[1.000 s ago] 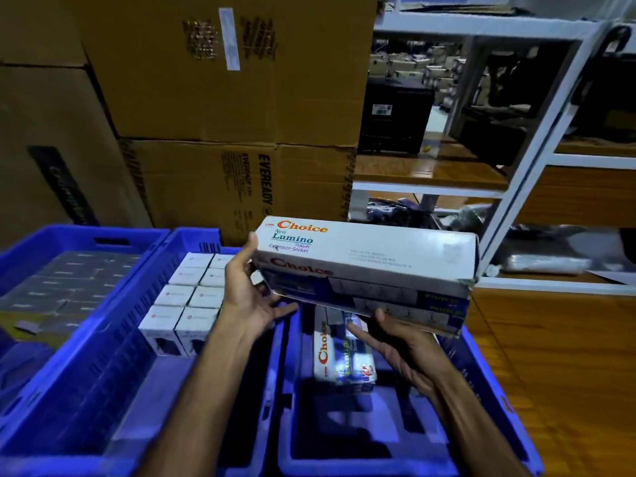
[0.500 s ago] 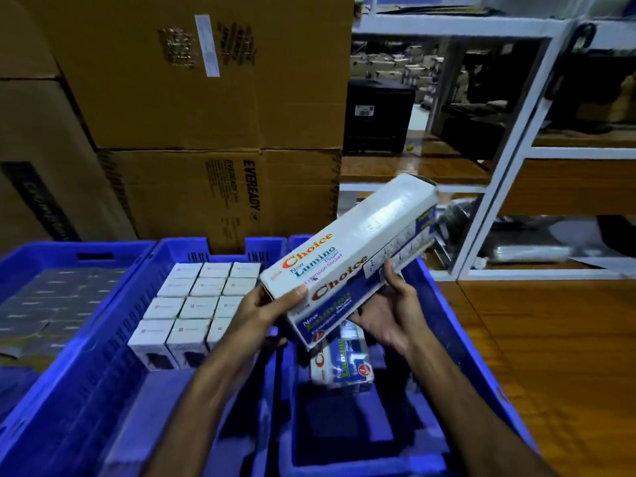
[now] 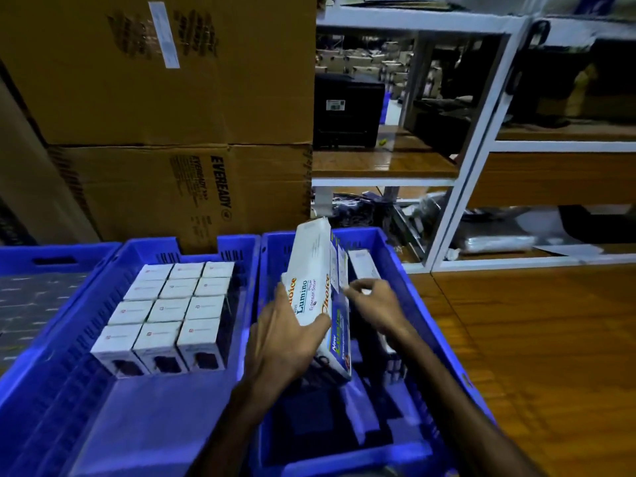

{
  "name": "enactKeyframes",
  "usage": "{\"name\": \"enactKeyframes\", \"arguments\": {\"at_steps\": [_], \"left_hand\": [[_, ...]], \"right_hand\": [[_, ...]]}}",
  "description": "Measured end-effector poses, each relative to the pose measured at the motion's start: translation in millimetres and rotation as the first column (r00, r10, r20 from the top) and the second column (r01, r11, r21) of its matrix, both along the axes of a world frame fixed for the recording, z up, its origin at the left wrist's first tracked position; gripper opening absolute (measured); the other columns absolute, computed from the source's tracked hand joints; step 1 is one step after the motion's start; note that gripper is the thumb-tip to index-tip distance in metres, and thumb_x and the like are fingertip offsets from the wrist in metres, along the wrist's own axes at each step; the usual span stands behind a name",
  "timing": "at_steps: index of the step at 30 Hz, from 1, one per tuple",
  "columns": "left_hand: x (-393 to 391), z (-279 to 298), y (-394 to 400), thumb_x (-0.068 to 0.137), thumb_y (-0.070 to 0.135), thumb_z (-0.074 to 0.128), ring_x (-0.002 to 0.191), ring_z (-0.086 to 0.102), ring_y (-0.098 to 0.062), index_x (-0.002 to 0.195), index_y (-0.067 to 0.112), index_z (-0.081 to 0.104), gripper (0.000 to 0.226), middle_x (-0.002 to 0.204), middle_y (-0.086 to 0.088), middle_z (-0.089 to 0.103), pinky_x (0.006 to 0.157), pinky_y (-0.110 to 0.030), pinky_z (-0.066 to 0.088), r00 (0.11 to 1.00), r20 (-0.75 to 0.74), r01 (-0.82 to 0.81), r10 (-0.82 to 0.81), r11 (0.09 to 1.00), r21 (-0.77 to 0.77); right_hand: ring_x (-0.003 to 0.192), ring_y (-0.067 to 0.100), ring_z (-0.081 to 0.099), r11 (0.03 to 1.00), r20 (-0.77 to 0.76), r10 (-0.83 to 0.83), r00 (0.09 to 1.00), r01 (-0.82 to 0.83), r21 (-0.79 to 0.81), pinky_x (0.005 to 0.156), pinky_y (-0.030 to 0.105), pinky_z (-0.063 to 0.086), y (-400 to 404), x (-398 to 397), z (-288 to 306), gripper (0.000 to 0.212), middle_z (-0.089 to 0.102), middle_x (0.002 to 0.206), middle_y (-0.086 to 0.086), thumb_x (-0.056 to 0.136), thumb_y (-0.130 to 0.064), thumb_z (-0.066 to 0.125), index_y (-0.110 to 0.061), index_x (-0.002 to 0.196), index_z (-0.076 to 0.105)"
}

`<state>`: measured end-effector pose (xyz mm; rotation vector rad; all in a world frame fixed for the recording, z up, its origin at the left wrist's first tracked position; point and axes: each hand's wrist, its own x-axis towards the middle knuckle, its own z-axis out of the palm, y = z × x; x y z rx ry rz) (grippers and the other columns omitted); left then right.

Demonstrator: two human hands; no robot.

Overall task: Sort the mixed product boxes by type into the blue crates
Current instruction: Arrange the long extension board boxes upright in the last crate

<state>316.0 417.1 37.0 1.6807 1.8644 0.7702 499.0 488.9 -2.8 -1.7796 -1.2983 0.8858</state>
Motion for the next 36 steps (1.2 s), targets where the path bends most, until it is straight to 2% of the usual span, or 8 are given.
{"name": "enactKeyframes", "arguments": {"at_steps": [4, 8, 10, 12, 18, 28, 32, 36], "left_hand": [[33.3, -6.2, 6.4, 0.080, 0.062, 0.054, 0.124, 0.057, -0.043, 0.159, 0.019, 0.020, 0.095, 0.140, -0.017, 0.056, 0.098, -0.048, 0.047, 0.992, -0.126, 0.002, -0.007, 0.999, -0.037], [64.3, -10.6, 10.1, 0.093, 0.054, 0.050, 0.127, 0.054, -0.041, 0.164, 0.013, 0.001, 0.096, 0.154, -0.021, 0.039, 0.098, -0.045, 0.045, 0.976, -0.217, 0.006, -0.018, 0.998, -0.057], [74.9, -16.8, 13.4, 0.094, 0.052, 0.050, 0.126, 0.055, -0.042, 0.163, 0.008, -0.003, 0.098, 0.155, -0.024, 0.035, 0.099, -0.046, 0.046, 0.968, -0.250, 0.014, -0.030, 0.998, -0.069], [86.2, -23.7, 16.0, 0.094, 0.052, 0.051, 0.122, 0.058, -0.042, 0.163, 0.007, -0.003, 0.098, 0.153, -0.024, 0.033, 0.096, -0.046, 0.048, 0.962, -0.268, 0.026, -0.050, 0.995, -0.093], [124.7, -38.0, 25.8, 0.095, 0.057, 0.051, 0.122, 0.058, -0.041, 0.163, 0.008, -0.004, 0.100, 0.158, -0.020, 0.024, 0.096, -0.046, 0.049, 0.960, -0.267, 0.059, -0.084, 0.993, -0.103], [139.7, -42.9, 30.5, 0.094, 0.057, 0.052, 0.122, 0.056, -0.044, 0.164, 0.014, -0.004, 0.099, 0.163, -0.019, 0.016, 0.092, -0.045, 0.049, 0.961, -0.268, 0.055, -0.076, 0.995, -0.086], [124.7, -49.2, 34.5, 0.091, 0.068, 0.054, 0.136, 0.047, -0.046, 0.164, 0.026, -0.010, 0.106, 0.171, -0.016, 0.006, 0.104, -0.049, 0.045, 0.966, -0.220, 0.115, -0.139, 0.986, -0.119], [100.4, -63.0, 44.4, 0.082, 0.090, 0.041, 0.148, 0.039, -0.034, 0.162, 0.046, -0.004, 0.101, 0.170, -0.005, 0.022, 0.117, -0.056, 0.036, 0.977, 0.044, 0.212, -0.208, 0.970, -0.116]], "right_hand": [[0.113, 0.025, 0.066, 0.969, 0.363, -0.130, 0.923, 0.042, 0.242, 0.094, 0.031, 0.049, -11.6, 48.7, 31.5, 0.038, 0.069, 0.125, 0.008, 0.092, -0.041, 0.070, -0.018, 0.122, 0.073], [0.115, 0.033, 0.064, 0.998, 0.487, -0.067, 0.871, 0.051, 0.046, 0.090, 0.036, 0.050, -14.3, 86.0, 19.4, 0.054, 0.062, 0.133, 0.017, 0.090, -0.047, 0.067, -0.015, 0.134, 0.062], [0.108, 0.032, 0.066, 0.997, 0.458, 0.052, 0.888, -0.021, -0.071, 0.084, 0.037, 0.053, -19.0, 91.8, 5.2, 0.056, 0.067, 0.126, 0.014, 0.087, -0.051, 0.066, -0.017, 0.130, 0.058], [0.108, 0.031, 0.068, 0.989, 0.369, 0.133, 0.920, -0.099, -0.111, 0.077, 0.033, 0.051, -23.6, 92.5, -5.2, 0.055, 0.067, 0.127, 0.011, 0.095, -0.031, 0.069, -0.014, 0.141, 0.045], [0.074, 0.015, 0.066, 0.994, 0.374, 0.109, 0.921, -0.093, -0.059, 0.051, 0.023, 0.048, -23.0, 96.9, -19.1, 0.046, 0.065, 0.098, 0.000, 0.101, -0.003, 0.050, -0.012, 0.144, 0.036], [0.069, 0.017, 0.057, 0.992, 0.420, 0.122, 0.899, -0.112, -0.049, 0.048, 0.022, 0.039, -23.0, 96.3, -20.6, 0.058, 0.060, 0.090, 0.001, 0.097, 0.004, 0.049, -0.010, 0.150, 0.032], [0.089, 0.025, 0.067, 0.991, 0.416, 0.135, 0.899, -0.118, -0.067, 0.067, 0.034, 0.056, -24.7, 94.5, -21.1, 0.064, 0.066, 0.112, 0.012, 0.099, -0.003, 0.052, -0.011, 0.156, 0.025], [0.140, 0.029, 0.044, 0.966, 0.682, 0.068, 0.728, -0.218, 0.136, 0.114, 0.054, 0.039, -35.0, 81.0, -14.7, 0.061, 0.035, 0.159, 0.014, 0.104, -0.050, 0.039, -0.023, 0.158, 0.032]]}}
